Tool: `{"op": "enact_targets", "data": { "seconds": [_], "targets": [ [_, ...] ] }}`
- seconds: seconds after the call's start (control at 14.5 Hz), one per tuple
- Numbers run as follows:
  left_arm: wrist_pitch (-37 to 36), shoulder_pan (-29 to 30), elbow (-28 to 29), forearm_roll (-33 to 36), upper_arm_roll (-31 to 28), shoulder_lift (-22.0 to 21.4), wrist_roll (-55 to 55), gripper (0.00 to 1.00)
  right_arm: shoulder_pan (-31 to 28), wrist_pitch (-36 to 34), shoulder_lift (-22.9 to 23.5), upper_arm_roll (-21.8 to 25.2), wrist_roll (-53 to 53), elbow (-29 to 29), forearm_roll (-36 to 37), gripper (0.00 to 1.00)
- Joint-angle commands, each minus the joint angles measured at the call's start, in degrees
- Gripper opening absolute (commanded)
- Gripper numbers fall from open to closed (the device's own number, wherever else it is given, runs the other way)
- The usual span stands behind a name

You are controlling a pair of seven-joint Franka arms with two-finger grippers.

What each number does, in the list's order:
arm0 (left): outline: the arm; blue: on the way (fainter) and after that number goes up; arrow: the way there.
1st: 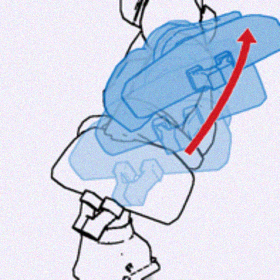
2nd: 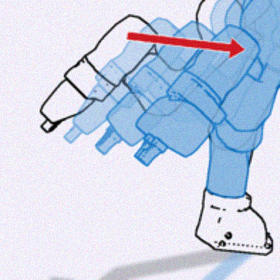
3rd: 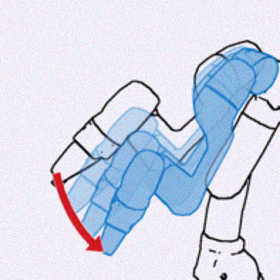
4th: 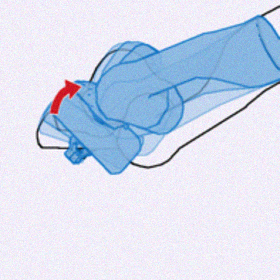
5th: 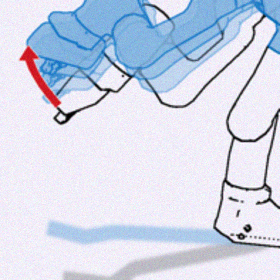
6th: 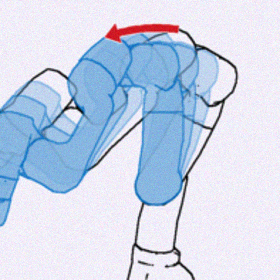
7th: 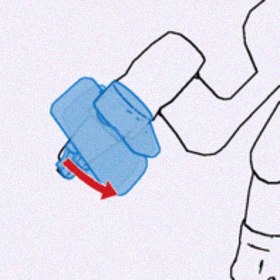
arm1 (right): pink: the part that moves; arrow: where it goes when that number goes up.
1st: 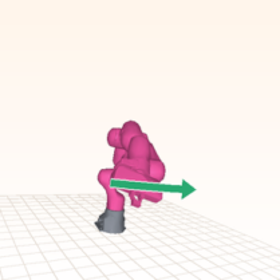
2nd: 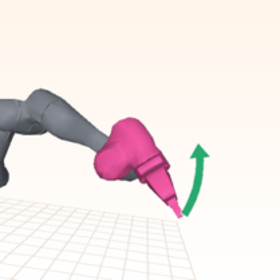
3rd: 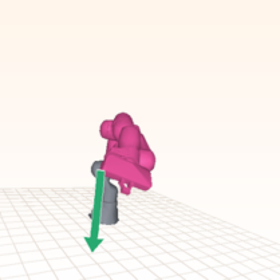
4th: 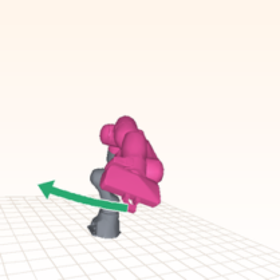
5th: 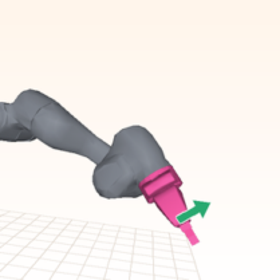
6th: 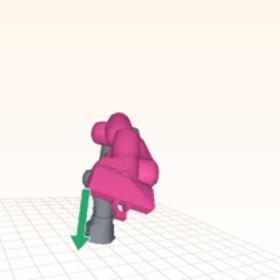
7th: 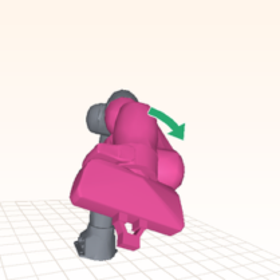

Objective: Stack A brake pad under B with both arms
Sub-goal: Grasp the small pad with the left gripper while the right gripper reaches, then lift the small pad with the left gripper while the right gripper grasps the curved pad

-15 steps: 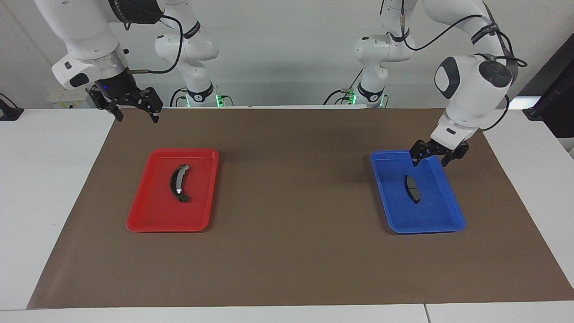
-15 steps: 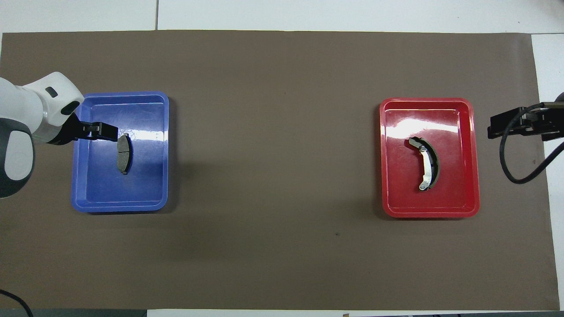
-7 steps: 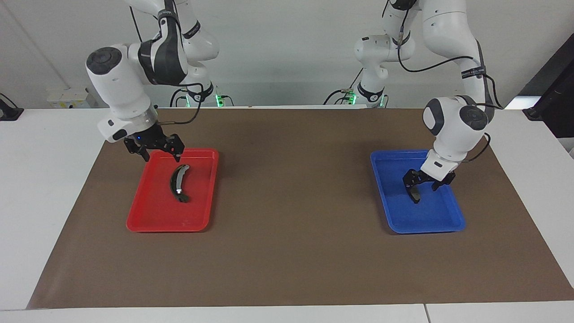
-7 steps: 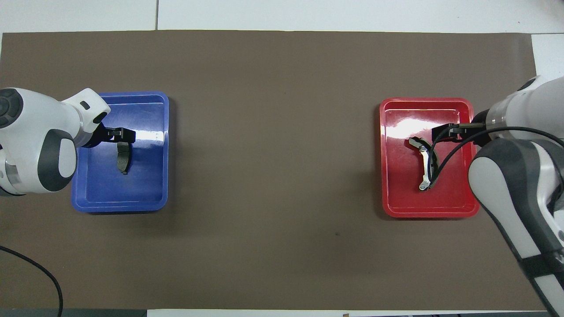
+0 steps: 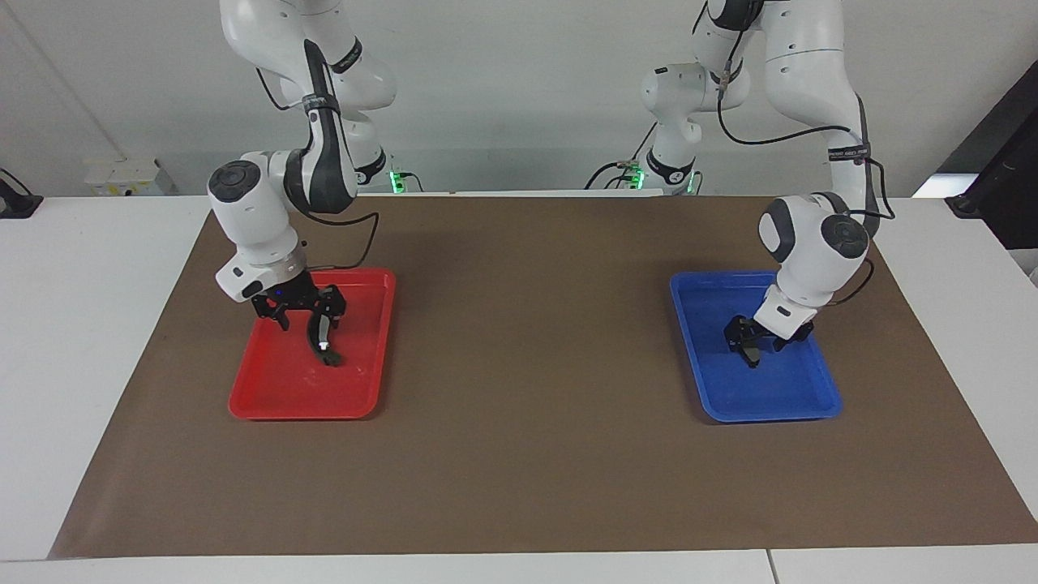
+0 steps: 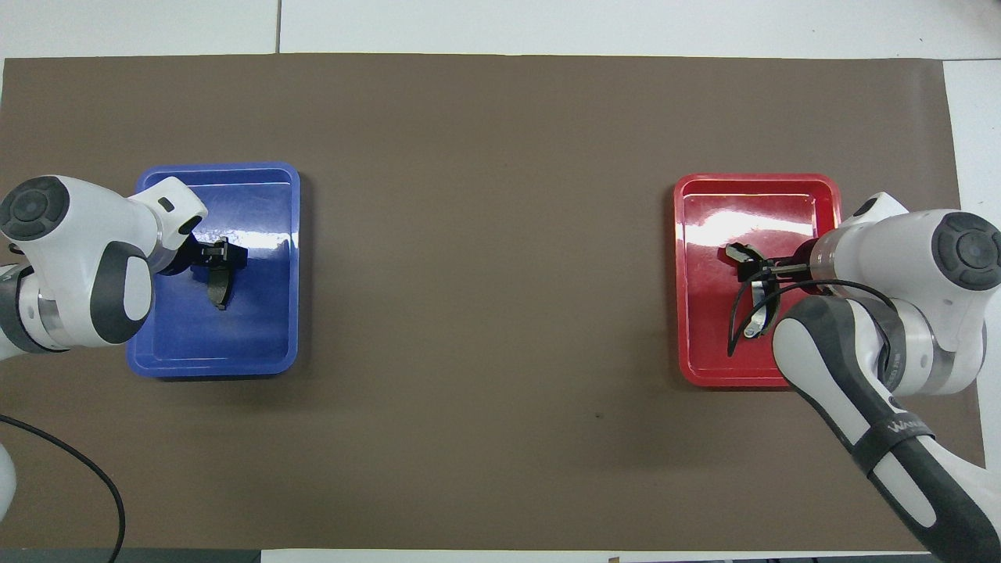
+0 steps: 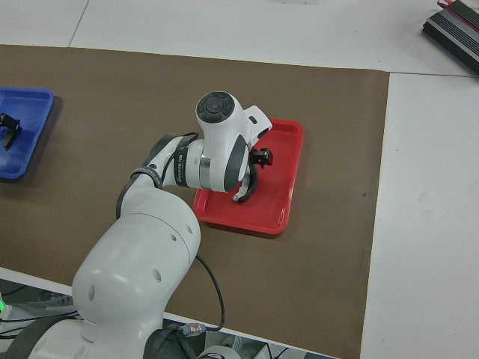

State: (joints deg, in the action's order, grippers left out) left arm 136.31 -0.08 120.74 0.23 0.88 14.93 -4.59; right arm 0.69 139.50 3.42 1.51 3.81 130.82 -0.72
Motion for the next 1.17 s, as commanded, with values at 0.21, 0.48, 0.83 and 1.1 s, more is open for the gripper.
{"op": "enact_targets", "data": {
  "seconds": [0.21,0.48,0.83,1.1],
  "targets": [
    [-0.51,0.08,2.39,-0.32,0.09,-1.40,-2.08,0.70,-1.49,5.43,3.34,-0.37,8.84,3.48,-1.04,0.99],
    [-1.13,-0.10,1.34,-0.32,0.18,-1.48,-3.23,0.12,-1.13,3.07,2.99,-0.37,9.99,3.48,-0.95,0.99],
    [-6.56,-0.53,-3.39,-0.32,0.62,-3.15,-3.14,0.01,-1.05,3.32,3.08,-0.37,11.13,3.21,-0.95,0.71],
    [-9.05,-7.20,-9.56,-1.19,0.53,-2.01,-2.36,0.01,-1.05,1.93,3.43,-0.37,10.17,1.47,-0.95,0.16]
  ]
}}
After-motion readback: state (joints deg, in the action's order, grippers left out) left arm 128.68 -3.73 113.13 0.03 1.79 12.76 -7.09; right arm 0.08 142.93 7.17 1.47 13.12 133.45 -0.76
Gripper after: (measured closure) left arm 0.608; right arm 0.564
